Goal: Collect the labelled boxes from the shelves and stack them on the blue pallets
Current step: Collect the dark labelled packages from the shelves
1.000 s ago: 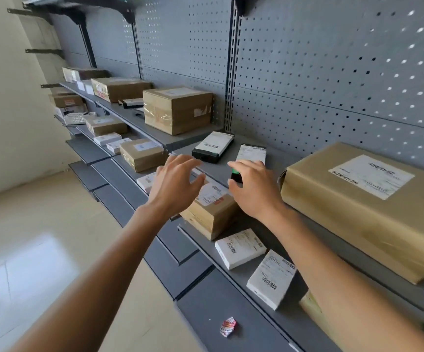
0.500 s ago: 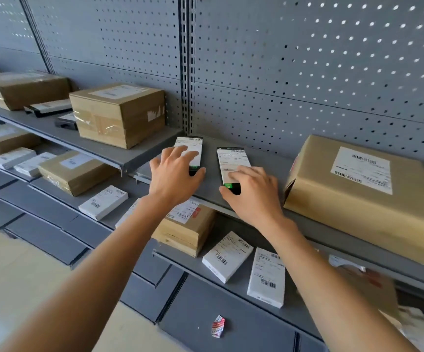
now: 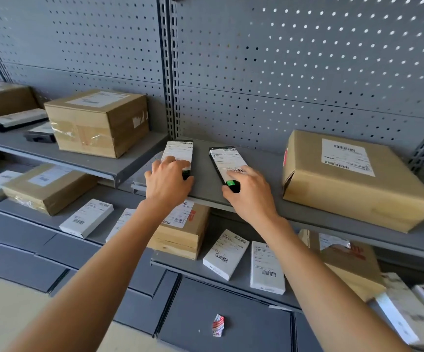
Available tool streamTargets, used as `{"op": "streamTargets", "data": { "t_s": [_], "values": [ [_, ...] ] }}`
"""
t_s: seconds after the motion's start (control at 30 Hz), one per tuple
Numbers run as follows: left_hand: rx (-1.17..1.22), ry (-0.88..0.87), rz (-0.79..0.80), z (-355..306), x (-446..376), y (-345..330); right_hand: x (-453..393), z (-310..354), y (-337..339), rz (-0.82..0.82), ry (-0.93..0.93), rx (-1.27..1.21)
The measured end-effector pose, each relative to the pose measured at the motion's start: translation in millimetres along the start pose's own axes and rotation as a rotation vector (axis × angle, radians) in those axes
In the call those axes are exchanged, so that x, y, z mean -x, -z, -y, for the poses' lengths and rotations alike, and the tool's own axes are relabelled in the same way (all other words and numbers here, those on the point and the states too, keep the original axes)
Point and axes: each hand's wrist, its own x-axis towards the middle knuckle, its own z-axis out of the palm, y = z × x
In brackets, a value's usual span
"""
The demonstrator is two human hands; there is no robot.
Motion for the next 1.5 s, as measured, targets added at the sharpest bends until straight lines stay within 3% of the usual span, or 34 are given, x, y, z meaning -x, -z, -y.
{"op": "streamTargets", "data": {
  "t_s": [0.33, 0.63, 0.8, 1.13, 1.5],
  "values": [
    [0.155, -0.031, -0.055, 20, 21, 12, 11, 18, 4, -0.006, -0.036, -0.049],
    [0.329, -0.139, -0.285, 34, 41, 31, 27, 40, 24, -0.164, 0.029, -0.055],
    [0.426, -0.221, -0.316, 18, 50, 39, 40, 37, 52, -0.249, 0.003, -0.058],
    [0.482, -0.506, -0.358, -74, 65, 30, 86, -13, 135, -0.395, -0.112, 0.016],
    [0.583, -0.768, -0.296, -247, 128, -16, 205, -139, 240, -0.506, -0.345, 0.122]
  ]
}}
